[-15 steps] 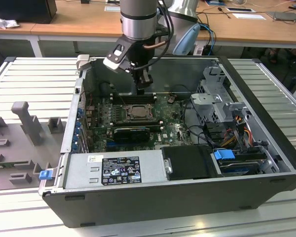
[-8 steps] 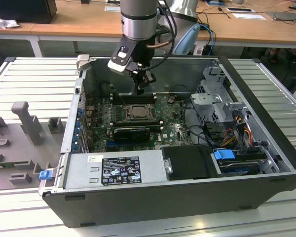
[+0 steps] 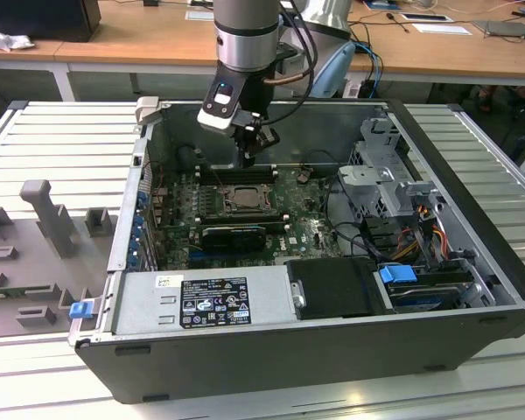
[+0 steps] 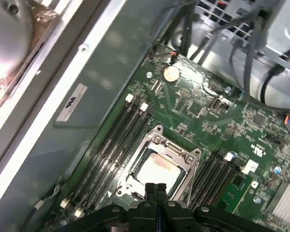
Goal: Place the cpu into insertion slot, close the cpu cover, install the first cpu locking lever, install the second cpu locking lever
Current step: 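Install the first cpu locking lever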
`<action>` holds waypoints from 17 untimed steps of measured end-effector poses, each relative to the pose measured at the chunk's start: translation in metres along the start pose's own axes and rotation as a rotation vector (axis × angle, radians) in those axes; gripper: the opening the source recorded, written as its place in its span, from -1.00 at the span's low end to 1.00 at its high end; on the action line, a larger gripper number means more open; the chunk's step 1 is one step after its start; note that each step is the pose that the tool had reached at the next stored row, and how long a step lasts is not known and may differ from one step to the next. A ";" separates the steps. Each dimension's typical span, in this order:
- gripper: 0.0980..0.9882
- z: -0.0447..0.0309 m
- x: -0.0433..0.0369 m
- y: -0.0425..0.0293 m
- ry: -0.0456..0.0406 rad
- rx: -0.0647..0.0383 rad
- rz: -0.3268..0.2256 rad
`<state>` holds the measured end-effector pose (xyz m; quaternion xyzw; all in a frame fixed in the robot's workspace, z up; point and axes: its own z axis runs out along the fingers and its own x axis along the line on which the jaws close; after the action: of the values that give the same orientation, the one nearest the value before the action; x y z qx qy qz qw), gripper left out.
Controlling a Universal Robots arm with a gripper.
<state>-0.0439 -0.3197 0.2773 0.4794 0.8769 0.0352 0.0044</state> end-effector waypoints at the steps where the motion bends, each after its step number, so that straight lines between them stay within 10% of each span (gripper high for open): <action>1: -0.98 0.0000 0.0000 0.0000 0.0016 0.001 -0.024; 17: -0.98 0.0000 0.0000 0.0000 0.0103 0.004 -0.156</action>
<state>-0.0439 -0.3197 0.2773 0.4095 0.9116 0.0355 0.0017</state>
